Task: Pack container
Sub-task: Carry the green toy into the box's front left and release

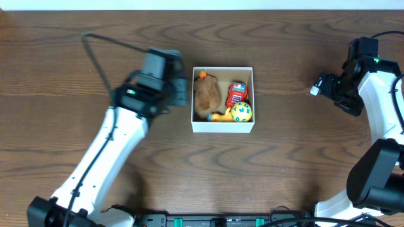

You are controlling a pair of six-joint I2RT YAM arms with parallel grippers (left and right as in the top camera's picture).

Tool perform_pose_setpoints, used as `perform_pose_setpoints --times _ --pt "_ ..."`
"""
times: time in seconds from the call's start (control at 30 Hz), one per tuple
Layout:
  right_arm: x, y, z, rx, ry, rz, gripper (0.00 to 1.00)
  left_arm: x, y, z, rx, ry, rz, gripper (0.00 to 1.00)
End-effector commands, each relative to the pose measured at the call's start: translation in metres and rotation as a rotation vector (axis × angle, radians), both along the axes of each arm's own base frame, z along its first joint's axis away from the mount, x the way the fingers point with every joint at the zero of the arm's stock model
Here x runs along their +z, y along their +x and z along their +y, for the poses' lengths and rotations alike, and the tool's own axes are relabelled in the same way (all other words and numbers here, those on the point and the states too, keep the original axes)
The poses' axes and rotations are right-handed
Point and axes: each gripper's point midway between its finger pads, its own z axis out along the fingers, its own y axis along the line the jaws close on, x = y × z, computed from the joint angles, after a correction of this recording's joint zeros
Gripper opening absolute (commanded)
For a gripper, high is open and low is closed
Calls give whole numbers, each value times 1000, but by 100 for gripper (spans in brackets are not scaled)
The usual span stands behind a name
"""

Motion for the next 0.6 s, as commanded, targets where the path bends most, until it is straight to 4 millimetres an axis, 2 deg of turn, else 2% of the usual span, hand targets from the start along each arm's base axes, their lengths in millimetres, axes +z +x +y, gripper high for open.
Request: perform_pose_setpoints --times 0.0,0.1,0.17,0.27,0.33,0.4,0.47,0.57 --pt "0 -1 0 13 2 1 99 -14 -8 -34 -162 64 -7 38" --pt "0 -1 0 14 2 1 99 -35 -12 -49 -199 89 40 39" --pt "0 -1 0 13 2 1 99 -49 -15 -53 -214 107 75 51" --pt "0 -1 0 13 2 2 99 -58 -16 -55 -219 117 96 57" --pt "0 -1 0 13 2 1 99 -56 -15 -55 -218 113 88 68" --pt "0 -1 0 13 2 1 99 -50 -14 -54 -222 112 74 70" --pt "0 0 0 14 2 0 99 -43 -14 -51 -215 109 59 85" --pt "0 1 0 39 -4 -6 99 -26 -13 -38 -181 96 29 96"
